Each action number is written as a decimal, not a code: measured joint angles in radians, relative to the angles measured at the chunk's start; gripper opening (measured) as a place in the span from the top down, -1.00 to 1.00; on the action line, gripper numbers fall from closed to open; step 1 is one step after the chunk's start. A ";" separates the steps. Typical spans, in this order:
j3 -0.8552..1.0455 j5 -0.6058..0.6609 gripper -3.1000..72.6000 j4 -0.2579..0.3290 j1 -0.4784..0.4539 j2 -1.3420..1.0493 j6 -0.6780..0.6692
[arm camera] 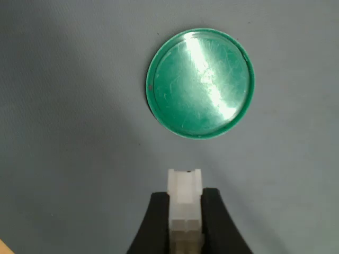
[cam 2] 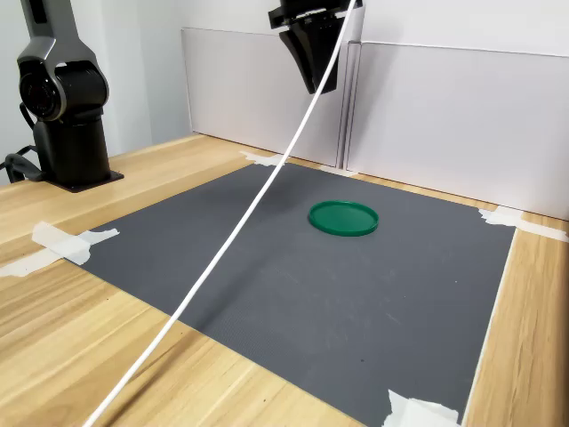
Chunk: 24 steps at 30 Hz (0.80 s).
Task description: Grasp a white terminal and put it in the green lid.
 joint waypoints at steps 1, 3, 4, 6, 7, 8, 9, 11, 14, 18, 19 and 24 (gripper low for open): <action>-0.027 0.015 0.69 -0.001 0.000 0.031 0.009; -0.061 0.037 0.69 -0.005 0.000 0.095 0.032; -0.066 0.038 0.69 -0.007 0.000 0.114 0.035; -0.069 0.031 0.69 -0.016 0.000 0.156 0.044; -0.069 0.024 0.69 -0.025 0.000 0.183 0.050; -0.070 0.007 0.69 -0.047 0.000 0.217 0.057; -0.070 -0.008 0.69 -0.054 0.000 0.237 0.060; -0.070 -0.035 0.69 -0.071 0.000 0.267 0.063; -0.070 -0.077 0.69 -0.080 0.000 0.305 0.083; -0.070 -0.113 0.69 -0.079 0.000 0.349 0.090; -0.070 -0.114 0.69 -0.079 0.000 0.360 0.090; -0.070 -0.122 0.69 -0.079 0.000 0.400 0.092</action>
